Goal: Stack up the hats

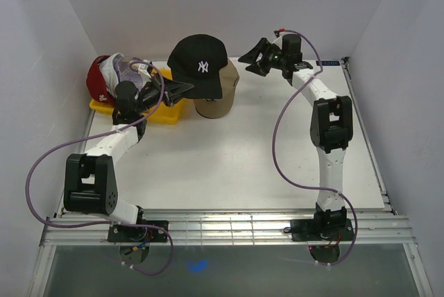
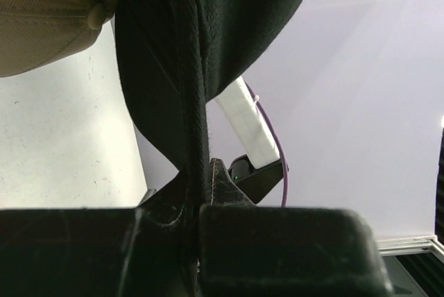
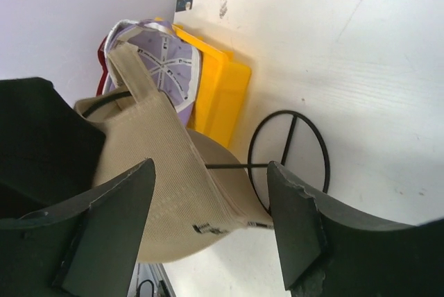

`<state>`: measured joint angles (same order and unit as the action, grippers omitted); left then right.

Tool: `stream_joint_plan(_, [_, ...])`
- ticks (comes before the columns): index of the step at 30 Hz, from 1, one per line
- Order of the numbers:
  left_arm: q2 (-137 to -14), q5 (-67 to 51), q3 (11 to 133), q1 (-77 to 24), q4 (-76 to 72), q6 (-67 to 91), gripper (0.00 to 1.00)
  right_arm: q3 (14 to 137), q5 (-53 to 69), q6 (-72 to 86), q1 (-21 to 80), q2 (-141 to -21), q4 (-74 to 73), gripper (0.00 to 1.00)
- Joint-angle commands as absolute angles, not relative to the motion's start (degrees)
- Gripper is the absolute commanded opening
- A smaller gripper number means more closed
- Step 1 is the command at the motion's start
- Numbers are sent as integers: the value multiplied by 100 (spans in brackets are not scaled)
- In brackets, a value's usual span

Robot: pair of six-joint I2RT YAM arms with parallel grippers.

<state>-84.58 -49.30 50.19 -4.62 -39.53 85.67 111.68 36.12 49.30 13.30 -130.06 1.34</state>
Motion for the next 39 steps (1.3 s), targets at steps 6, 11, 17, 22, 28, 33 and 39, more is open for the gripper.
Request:
stream_joint_plan(6, [-8095, -4360, 5018, -431, -3164, 8174, 0, 10259, 3753, 4860, 1318, -12253, 447, 73])
stream_joint_plan(11, [-8094, -4306, 5150, -466, -2927, 7990, 0, 9783, 3744, 4790, 1318, -11928, 580, 74])
stream_joint_plan(17, [-8174, -4430, 5528, -466, -3093, 7805, 0, 9799, 3806, 4790, 1292, -11716, 554, 75])
stream_joint_plan(22, [-8411, -4474, 5818, -466, -3918, 8182, 0, 10002, 3814, 4772, 1274, -11628, 378, 75])
stream_joint_plan(28, [-8665, -4447, 5854, -475, -4586, 8622, 0, 9774, 3858, 4974, 1274, -11198, 465, 75])
stream_joint_plan(33, [-8938, -4403, 5836, -562, -5246, 8982, 0, 9010, 3999, 5589, 1283, -10574, 1220, 78])
stream_joint_plan(39, [-9333, -4359, 6073, -668, -5862, 9254, 0, 8517, 4052, 5976, 1441, -10134, 1573, 82])
